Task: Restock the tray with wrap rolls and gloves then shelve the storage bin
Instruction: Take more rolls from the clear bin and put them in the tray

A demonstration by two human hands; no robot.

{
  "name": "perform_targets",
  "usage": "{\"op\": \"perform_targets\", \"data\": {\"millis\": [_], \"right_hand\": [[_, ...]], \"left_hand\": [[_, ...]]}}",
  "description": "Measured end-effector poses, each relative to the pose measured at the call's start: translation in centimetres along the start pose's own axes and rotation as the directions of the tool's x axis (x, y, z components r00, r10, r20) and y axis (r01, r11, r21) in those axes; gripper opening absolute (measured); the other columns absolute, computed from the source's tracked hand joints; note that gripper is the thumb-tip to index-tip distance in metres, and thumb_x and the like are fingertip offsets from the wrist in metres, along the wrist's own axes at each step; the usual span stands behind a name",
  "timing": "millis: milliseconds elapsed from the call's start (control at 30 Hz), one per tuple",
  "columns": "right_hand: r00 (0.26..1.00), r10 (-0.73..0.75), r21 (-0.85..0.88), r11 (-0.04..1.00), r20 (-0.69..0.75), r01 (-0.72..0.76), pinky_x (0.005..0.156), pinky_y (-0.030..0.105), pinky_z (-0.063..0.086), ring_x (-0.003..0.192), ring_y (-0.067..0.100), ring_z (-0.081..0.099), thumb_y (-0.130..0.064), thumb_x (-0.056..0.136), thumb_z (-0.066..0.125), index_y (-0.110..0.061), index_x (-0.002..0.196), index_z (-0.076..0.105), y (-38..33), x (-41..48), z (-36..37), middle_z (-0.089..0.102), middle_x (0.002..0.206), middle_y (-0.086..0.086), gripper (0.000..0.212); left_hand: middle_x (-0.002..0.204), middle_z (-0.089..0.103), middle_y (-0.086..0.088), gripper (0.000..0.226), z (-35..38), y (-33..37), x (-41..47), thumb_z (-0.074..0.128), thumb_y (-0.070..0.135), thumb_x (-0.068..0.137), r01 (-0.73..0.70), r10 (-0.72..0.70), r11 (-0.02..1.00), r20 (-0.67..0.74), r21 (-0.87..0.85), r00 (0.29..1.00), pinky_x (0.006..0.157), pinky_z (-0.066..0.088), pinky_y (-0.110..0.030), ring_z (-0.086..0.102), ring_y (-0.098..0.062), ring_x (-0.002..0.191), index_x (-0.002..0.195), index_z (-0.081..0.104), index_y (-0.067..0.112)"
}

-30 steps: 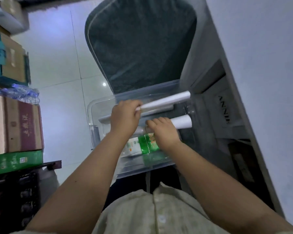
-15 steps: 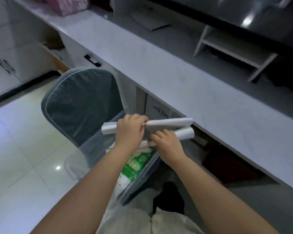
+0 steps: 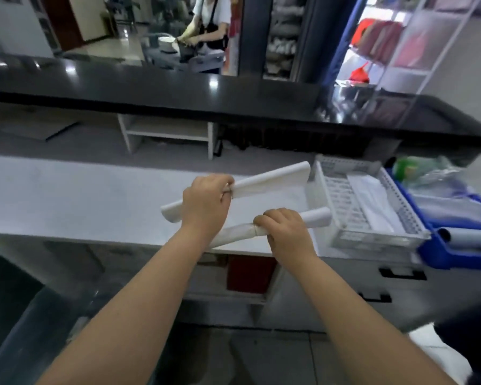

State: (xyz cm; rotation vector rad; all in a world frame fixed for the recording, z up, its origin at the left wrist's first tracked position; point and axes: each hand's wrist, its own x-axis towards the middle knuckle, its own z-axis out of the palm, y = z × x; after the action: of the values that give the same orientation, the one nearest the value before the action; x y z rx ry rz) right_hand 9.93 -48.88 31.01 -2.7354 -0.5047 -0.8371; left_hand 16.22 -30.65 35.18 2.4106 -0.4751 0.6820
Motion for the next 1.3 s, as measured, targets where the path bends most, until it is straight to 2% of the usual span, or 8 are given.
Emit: {"op": "perform_targets", "data": {"millis": [233, 467, 667, 900, 967, 1067, 1167, 1300], "right_hand": [[0.968, 0.247, -0.069, 0.966, -0.041, -0.249, 0.069, 0.041, 0.047, 0.074, 0.033, 0.06, 0.017, 0.065, 0.065, -0.008, 0.088, 0.07, 17.0, -2.3, -8.4, 0.069, 0.082, 0.007, 0.035], [0.842, 0.53, 0.076, 0.848, -0.101, -0.525, 0.066, 0.028, 0.038, 0.08, 0.019, 0.057, 0.006, 0.072, 0.066, -0.019, 0.09, 0.07, 31.0, -3.3, -14.6, 0.067, 0.087, -0.002, 0.031], [0.562, 0.825, 0.503, 0.508, -0.051, -0.699, 0.066, 0.022, 0.045, 0.086, 0.009, 0.059, -0.006, 0.077, 0.067, -0.04, 0.09, 0.06, 36.6, -2.4, -15.4, 0.063, 0.091, -0.015, 0.037], [0.424, 0.898, 0.701, 0.227, 0.118, -0.676, 0.065, 0.026, 0.052, 0.081, 0.016, 0.066, -0.006, 0.074, 0.077, -0.018, 0.1, 0.063, 38.2, 0.8, -11.0, 0.07, 0.096, 0.001, 0.032], [0.388, 0.901, 0.733, 0.127, 0.197, -0.668, 0.063, 0.026, 0.054, 0.077, 0.017, 0.067, -0.003, 0.075, 0.076, -0.011, 0.102, 0.063, 38.4, 1.3, -8.9, 0.071, 0.094, 0.006, 0.031], [0.311, 0.878, 0.73, -0.062, 0.364, -0.68, 0.07, 0.037, 0.058, 0.078, 0.028, 0.068, 0.002, 0.077, 0.073, -0.005, 0.101, 0.064, 38.6, 1.8, -5.7, 0.071, 0.096, 0.017, 0.027], [0.223, 0.818, 0.654, -0.226, 0.529, -0.722, 0.059, 0.032, 0.058, 0.068, 0.024, 0.07, 0.001, 0.079, 0.072, -0.003, 0.099, 0.064, 37.9, 1.7, -2.5, 0.072, 0.084, 0.014, 0.022], [0.149, 0.842, 0.406, -0.089, 0.519, -0.909, 0.083, 0.039, 0.055, 0.09, 0.028, 0.067, -0.017, 0.079, 0.076, -0.001, 0.111, 0.063, 36.3, 0.2, 2.0, 0.069, 0.1, 0.013, 0.038]], "left_hand": [[0.091, 0.059, 0.013, 0.017, 10.8, 12.7, 9.5, 0.055, 0.021, 0.086, 0.079, -0.05, 0.958, 0.113, -0.274, 0.992, 0.055, 0.035, -0.024, 0.052, -0.011, 0.079, 0.097, 0.061, 0.033], [0.081, 0.064, 0.014, 0.012, 19.0, 19.7, 13.9, 0.062, 0.025, 0.084, 0.425, -0.29, 0.69, 0.315, -0.586, 0.904, 0.056, 0.042, -0.024, 0.061, -0.005, 0.075, 0.082, 0.06, 0.037], [0.096, 0.068, -0.006, 0.015, 26.9, 20.8, 14.4, 0.067, 0.014, 0.087, 0.849, -0.348, 0.176, 0.775, -0.499, 0.528, 0.057, 0.053, -0.033, 0.066, -0.023, 0.077, 0.1, 0.06, 0.016], [0.095, 0.067, -0.019, 0.019, 32.6, 21.8, 15.1, 0.062, 0.001, 0.088, 0.974, -0.344, 0.16, 0.916, -0.161, 0.208, 0.057, 0.059, -0.043, 0.068, -0.031, 0.076, 0.106, 0.056, 0.001], [0.11, 0.061, -0.019, 0.036, 33.1, 21.1, 15.1, 0.055, -0.009, 0.086, 0.948, -0.357, 0.286, 0.903, -0.138, 0.239, 0.065, 0.06, -0.046, 0.066, -0.032, 0.08, 0.12, 0.05, 0.001], [0.116, 0.052, -0.009, 0.061, 32.6, 19.3, 15.5, 0.06, -0.002, 0.081, 0.782, -0.343, 0.595, 0.822, -0.185, 0.455, 0.064, 0.06, -0.039, 0.063, -0.024, 0.074, 0.133, 0.04, 0.02], [0.119, 0.052, -0.004, 0.057, 31.6, 17.2, 16.5, 0.064, 0.008, 0.08, 0.643, -0.259, 0.71, 0.743, -0.287, 0.617, 0.059, 0.055, -0.034, 0.059, -0.013, 0.08, 0.13, 0.045, 0.027], [0.129, 0.049, -0.002, 0.048, 30.9, 14.6, 16.8, 0.059, 0.012, 0.084, 0.479, -0.234, 0.837, 0.618, -0.265, 0.751, 0.077, 0.044, -0.028, 0.051, -0.014, 0.103, 0.129, 0.048, 0.025]]}}
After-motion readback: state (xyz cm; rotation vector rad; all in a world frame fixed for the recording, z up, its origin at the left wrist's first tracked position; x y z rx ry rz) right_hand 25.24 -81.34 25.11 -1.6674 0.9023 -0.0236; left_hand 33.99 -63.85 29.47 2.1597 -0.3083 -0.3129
